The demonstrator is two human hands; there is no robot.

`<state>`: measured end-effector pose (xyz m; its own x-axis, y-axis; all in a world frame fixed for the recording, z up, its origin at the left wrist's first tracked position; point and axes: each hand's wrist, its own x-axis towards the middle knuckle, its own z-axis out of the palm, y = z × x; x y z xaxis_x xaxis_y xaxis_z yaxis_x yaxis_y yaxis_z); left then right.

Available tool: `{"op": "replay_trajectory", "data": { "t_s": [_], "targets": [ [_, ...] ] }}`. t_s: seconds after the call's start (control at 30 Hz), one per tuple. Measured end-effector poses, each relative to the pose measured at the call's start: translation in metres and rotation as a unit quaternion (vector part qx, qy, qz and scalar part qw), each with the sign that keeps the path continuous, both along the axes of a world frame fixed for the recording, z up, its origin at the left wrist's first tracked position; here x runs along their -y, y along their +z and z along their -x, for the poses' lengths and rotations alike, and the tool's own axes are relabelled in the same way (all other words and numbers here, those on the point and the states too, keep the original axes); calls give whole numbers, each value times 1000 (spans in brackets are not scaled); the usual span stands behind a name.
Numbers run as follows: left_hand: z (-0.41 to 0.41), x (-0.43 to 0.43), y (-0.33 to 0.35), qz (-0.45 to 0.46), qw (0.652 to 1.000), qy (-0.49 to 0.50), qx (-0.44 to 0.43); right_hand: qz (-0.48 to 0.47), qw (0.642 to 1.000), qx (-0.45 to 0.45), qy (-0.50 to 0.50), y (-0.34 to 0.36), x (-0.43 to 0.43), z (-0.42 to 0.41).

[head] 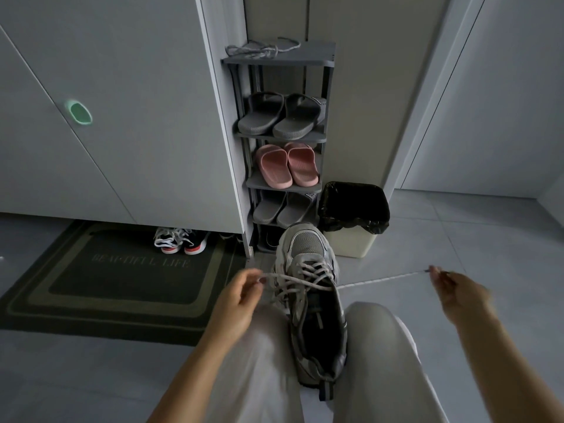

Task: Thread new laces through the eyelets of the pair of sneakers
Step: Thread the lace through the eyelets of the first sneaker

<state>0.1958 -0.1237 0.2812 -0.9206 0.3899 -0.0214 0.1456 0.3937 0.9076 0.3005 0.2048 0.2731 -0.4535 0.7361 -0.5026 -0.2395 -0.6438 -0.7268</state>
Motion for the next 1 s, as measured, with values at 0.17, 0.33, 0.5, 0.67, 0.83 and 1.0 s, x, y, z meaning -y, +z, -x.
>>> {"op": "replay_trajectory", "data": {
  "t_s": [0.17,0.33,0.5,0.67,0.83,1.0],
  "targets": [
    [-14,-13,-15,-48,998,-6,29,-262,919,192,225,-3,66,14],
    [-18,-15,-7,-87,993,-62,40,-348,801,262,410,30,129,6],
    [-18,-20,-4,-105,992,-66,27,-155,903,108,387,32,141,22],
    [-10,-15,2,-74,996,-33,31,-131,965,43,221,27,107,24],
    [-1,2,9,-35,997,-42,53,-112,983,47,135,11,59,16],
    [-1,9,17,-69,995,-34,68,-97,989,54,93,4,32,9]
  ]
}}
